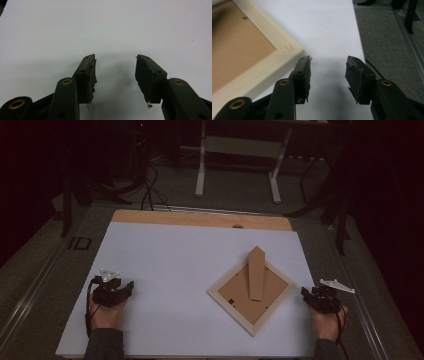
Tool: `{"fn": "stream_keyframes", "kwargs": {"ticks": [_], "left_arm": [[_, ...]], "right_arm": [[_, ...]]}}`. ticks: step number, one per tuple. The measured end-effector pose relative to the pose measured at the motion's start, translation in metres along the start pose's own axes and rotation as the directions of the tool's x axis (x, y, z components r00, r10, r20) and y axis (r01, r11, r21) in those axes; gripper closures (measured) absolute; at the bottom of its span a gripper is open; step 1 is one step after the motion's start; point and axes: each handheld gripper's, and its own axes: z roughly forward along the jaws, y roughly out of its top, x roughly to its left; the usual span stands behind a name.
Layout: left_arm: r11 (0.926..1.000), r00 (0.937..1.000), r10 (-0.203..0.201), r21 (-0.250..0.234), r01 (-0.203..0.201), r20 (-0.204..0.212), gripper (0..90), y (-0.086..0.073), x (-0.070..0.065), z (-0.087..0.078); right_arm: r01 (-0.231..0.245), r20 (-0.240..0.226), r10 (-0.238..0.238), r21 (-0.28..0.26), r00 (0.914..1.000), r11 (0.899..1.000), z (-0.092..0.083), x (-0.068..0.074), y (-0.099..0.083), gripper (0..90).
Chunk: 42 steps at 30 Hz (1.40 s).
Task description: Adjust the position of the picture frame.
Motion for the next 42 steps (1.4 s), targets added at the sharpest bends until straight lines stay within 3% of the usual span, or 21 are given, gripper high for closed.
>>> {"fn": "stream_keyframes", "kwargs": {"ticks": [4,8,13,17,18,21,31,39,40,42], "left_arm": [[0.9994,0.9996,0.030,-0.020,-0.030,0.000,51.5,0.002,-0.002,-0.002],[0.9990,0.9995,0.027,-0.037,-0.027,0.018,51.6,0.002,-0.003,-0.005],[0.9980,0.9984,-0.015,-0.060,0.018,0.054,50.7,0.003,-0.002,-0.007],[0.9973,0.9977,-0.026,-0.067,0.030,0.063,54.5,0.003,0.000,-0.009],[0.9972,0.9980,-0.027,-0.068,0.031,0.058,54.8,0.004,0.000,-0.009],[0.9970,0.9975,-0.035,-0.067,0.039,0.061,55.7,0.004,0.002,-0.010],[0.9969,0.9982,-0.044,-0.063,0.047,0.041,57.8,0.003,0.007,-0.013],[0.9985,0.9986,-0.011,-0.052,0.013,0.051,70.6,0.003,0.005,-0.013],[0.9986,0.9987,0.000,-0.052,0.003,0.051,81.1,0.003,0.005,-0.014],[0.9986,0.9989,0.021,-0.050,-0.019,0.042,86.0,0.004,0.003,-0.014]], "right_arm": [[0.017,-0.021,-0.017,-0.006,0.9996,1.000,-0.001,0.006,0.002,55.8],[0.030,-0.058,-0.030,0.009,0.9979,0.999,0.000,0.010,0.002,62.2],[0.036,-0.083,-0.034,0.017,0.9959,0.999,0.000,0.014,0.001,69.2],[0.038,-0.086,-0.037,0.008,0.9956,0.999,-0.002,0.015,0.002,79.1],[0.044,-0.082,-0.044,0.004,0.9956,0.999,-0.002,0.016,0.002,85.1],[0.054,-0.077,-0.053,0.001,0.9956,0.999,-0.002,0.018,0.002,89.6],[0.047,-0.065,-0.045,0.031,0.9968,0.998,0.004,0.021,0.001,90.0],[0.042,-0.068,-0.039,0.047,0.9969,0.998,0.009,0.020,-0.001,89.9],[0.042,-0.064,-0.039,0.047,0.9972,0.998,0.010,0.021,0.000,89.9],[0.043,-0.063,-0.039,0.049,0.9972,0.998,0.011,0.021,0.000,90.0]]}}
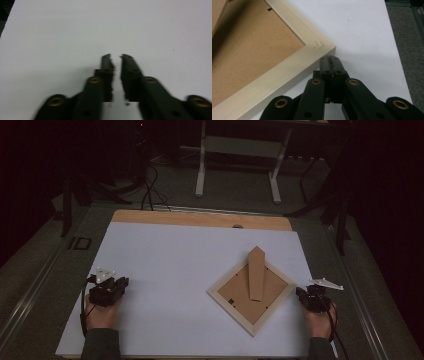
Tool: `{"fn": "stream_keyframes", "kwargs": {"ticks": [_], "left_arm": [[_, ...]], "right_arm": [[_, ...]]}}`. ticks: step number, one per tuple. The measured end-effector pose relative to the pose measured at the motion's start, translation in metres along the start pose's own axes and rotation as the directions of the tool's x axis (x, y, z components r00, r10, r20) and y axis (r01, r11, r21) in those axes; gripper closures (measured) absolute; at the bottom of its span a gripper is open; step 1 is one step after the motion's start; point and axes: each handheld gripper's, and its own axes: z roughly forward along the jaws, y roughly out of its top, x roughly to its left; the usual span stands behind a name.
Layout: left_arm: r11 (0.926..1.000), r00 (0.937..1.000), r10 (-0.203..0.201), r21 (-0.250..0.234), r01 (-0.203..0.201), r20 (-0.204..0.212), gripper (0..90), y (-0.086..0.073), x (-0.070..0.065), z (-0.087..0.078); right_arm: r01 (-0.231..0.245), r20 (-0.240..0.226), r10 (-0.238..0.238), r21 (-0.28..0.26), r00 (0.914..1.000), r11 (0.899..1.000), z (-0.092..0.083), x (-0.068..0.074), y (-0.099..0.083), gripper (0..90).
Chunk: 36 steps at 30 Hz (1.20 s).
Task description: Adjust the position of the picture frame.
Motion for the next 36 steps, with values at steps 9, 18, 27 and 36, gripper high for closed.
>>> {"fn": "stream_keyframes", "kwargs": {"ticks": [9,18,27,36], "left_arm": [[1.0000,0.9998,-0.004,0.001,0.004,-0.020,90.0,0.000,-0.001,-0.001],[0.9997,1.0000,0.004,-0.022,-0.004,-0.001,90.0,0.000,0.002,-0.005],[0.9995,1.0000,-0.004,-0.031,0.004,-0.004,90.0,0.000,0.002,-0.004],[0.9997,1.0000,-0.007,-0.021,0.007,-0.001,90.0,0.000,0.003,-0.002]], "right_arm": [[-0.019,0.011,0.019,0.023,0.9998,1.000,0.011,-0.005,0.004,90.0],[-0.045,0.016,0.045,0.026,0.9989,0.999,0.017,-0.010,0.010,90.0],[-0.060,0.008,0.059,0.023,0.9982,0.998,0.023,-0.011,0.015,90.0],[-0.083,-0.019,0.083,0.023,0.9963,0.996,0.027,-0.011,0.019,90.0]]}}
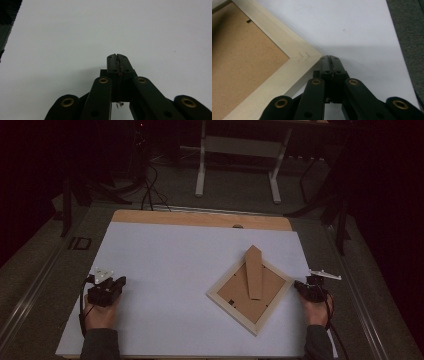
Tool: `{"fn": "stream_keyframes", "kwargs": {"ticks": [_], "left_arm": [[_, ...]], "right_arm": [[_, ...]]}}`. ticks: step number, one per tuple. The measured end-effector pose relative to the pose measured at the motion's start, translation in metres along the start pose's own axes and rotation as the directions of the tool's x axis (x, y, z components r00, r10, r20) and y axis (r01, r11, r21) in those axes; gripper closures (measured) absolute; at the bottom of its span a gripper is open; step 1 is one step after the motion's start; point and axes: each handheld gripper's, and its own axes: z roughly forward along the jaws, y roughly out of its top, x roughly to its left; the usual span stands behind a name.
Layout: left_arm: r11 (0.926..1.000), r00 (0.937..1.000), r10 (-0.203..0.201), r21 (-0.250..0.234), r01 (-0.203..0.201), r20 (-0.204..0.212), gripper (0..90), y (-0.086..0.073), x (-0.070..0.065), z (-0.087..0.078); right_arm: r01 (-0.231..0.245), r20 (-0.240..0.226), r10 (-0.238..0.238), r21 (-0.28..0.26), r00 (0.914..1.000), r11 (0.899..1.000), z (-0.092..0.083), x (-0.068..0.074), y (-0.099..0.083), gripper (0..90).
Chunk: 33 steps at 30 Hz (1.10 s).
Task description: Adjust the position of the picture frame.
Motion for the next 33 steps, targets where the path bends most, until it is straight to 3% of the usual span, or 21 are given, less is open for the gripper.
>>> {"fn": "stream_keyframes", "kwargs": {"ticks": [10,33], "left_arm": [[1.0000,1.0000,-0.008,0.005,0.008,-0.002,90.0,0.000,0.001,0.000],[1.0000,1.0000,-0.002,0.006,0.002,0.008,90.0,0.000,-0.001,0.000]], "right_arm": [[0.023,-0.007,-0.023,0.011,0.9997,1.000,0.005,0.010,0.004,90.0],[0.101,-0.078,-0.098,0.034,0.9921,0.994,0.003,0.044,-0.003,90.0]]}}
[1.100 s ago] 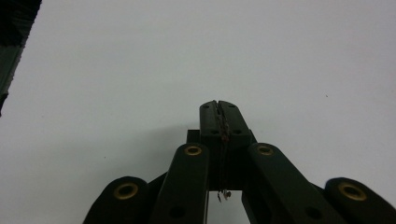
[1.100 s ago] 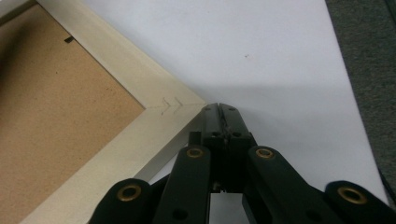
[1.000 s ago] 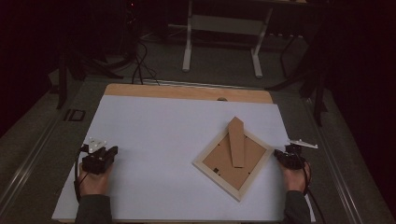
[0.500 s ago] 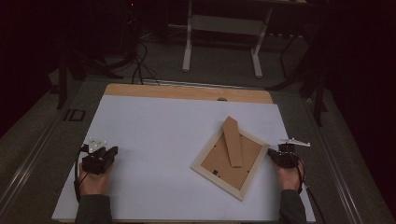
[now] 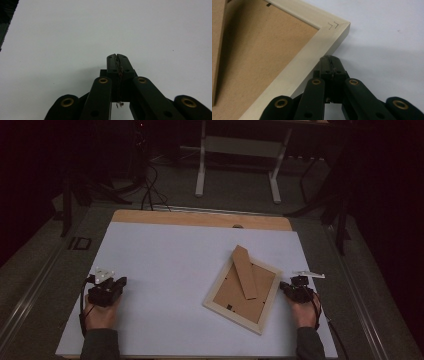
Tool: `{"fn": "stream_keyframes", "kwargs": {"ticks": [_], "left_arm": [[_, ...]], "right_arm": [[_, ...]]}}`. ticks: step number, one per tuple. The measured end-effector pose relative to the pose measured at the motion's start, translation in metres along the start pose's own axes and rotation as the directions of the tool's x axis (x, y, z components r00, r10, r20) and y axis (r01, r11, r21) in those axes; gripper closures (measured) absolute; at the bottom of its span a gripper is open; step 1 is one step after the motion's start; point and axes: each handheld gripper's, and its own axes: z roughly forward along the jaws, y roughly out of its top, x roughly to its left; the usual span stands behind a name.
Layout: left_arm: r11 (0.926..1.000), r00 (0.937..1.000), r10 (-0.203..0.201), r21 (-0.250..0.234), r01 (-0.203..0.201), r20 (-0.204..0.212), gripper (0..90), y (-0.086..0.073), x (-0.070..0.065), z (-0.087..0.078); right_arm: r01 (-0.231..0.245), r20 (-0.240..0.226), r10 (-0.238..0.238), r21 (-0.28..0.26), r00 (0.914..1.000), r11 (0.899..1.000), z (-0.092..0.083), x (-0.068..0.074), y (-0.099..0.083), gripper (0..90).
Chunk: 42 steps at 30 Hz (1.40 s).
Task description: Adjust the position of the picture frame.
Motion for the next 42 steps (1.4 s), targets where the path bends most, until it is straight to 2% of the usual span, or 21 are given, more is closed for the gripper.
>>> {"fn": "stream_keyframes", "kwargs": {"ticks": [12,24,30,32,38,39,40,42], "left_arm": [[1.0000,1.0000,-0.001,0.002,0.001,0.002,90.0,0.000,0.000,0.000],[0.9999,1.0000,0.008,0.010,-0.008,0.004,90.0,0.000,-0.001,0.001],[1.0000,1.0000,0.004,0.008,-0.004,0.007,90.0,0.000,-0.001,0.001],[1.0000,0.9998,0.000,0.006,-0.001,0.021,90.0,0.001,-0.001,0.000],[0.9997,0.9987,0.024,0.006,-0.025,0.046,90.0,0.002,-0.007,-0.001],[0.9991,0.9983,0.041,0.010,-0.042,0.041,90.0,0.003,-0.012,-0.001],[0.9991,0.9983,0.041,0.010,-0.042,0.041,90.0,0.003,-0.012,-0.001],[0.9983,0.9968,0.057,0.010,-0.058,0.055,90.0,0.003,-0.017,-0.001]], "right_arm": [[0.048,-0.027,-0.048,-0.001,0.9985,0.999,-0.004,0.017,0.003,89.9],[0.035,-0.044,-0.035,0.013,0.9984,0.999,-0.002,0.020,0.004,89.9],[0.048,-0.051,-0.047,0.017,0.9976,0.999,0.006,0.029,0.010,89.9],[0.051,-0.054,-0.050,0.019,0.9973,0.999,0.009,0.032,0.013,90.0],[0.061,-0.071,-0.058,0.028,0.9957,0.998,0.016,0.042,0.019,90.0],[0.058,-0.083,-0.055,0.033,0.9950,0.998,0.018,0.045,0.019,90.0],[0.058,-0.083,-0.055,0.033,0.9950,0.998,0.018,0.045,0.019,90.0],[0.067,-0.093,-0.063,0.038,0.9936,0.997,0.020,0.049,0.017,90.0]]}}
